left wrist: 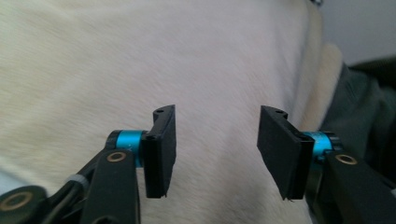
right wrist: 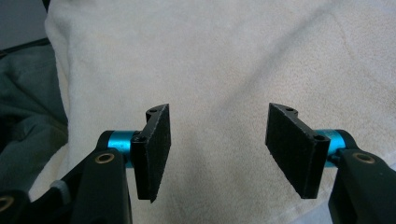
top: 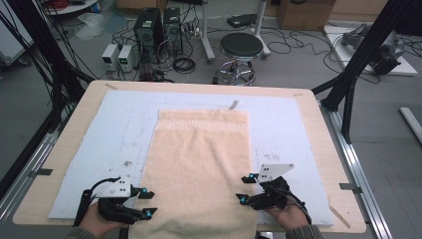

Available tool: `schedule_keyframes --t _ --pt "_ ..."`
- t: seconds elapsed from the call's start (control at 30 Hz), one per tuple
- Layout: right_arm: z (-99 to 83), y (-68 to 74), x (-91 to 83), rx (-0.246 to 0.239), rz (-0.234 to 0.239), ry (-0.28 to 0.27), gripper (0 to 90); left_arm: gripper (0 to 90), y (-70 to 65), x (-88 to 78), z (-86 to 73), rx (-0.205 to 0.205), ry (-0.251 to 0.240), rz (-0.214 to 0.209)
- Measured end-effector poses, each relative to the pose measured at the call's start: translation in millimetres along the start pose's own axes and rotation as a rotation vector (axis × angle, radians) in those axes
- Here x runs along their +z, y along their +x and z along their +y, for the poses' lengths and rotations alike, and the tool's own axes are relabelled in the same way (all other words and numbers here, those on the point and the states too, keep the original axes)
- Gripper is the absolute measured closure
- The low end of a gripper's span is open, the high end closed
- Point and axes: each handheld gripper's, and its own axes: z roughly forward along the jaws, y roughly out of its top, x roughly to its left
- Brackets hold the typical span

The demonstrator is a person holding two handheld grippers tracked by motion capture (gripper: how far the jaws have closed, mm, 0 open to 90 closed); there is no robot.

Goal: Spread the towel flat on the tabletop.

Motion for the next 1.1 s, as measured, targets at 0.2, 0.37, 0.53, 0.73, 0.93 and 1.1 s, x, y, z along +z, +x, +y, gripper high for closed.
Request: schedule_keyframes --t 0.2,0.37,0.53,0.73,0.93,1.1 --pt "-5.3 14.8 4.1 -0.057 0.062 0.047 40.1 55.7 -6.5 2.8 -6.8 0.066 0.034 -0.002" --pt "-9.3 35.6 16.8 -0.14 0.096 0.134 47.6 80.4 -11.3 0.9 -7.6 0.134 0.052 0.027" --pt "-10.7 38.0 15.2 -0.148 0.082 0.119 60.5 85.9 -10.7 -2.7 -9.0 0.127 0.054 0.031" --pt "-11.2 41.2 14.5 -0.153 0.096 0.125 61.7 85.7 -10.3 -7.4 -13.2 0.096 0.039 0.025" --pt "-7.2 33.3 8.3 -0.088 0.081 0.079 48.2 66.8 -5.6 -13.1 -4.1 0.034 -0.027 0.02" --pt "2.6 20.8 -3.9 -0.025 0.004 0.0 35.0 50.5 -1.1 -18.4 10.8 0.001 -0.082 0.058"
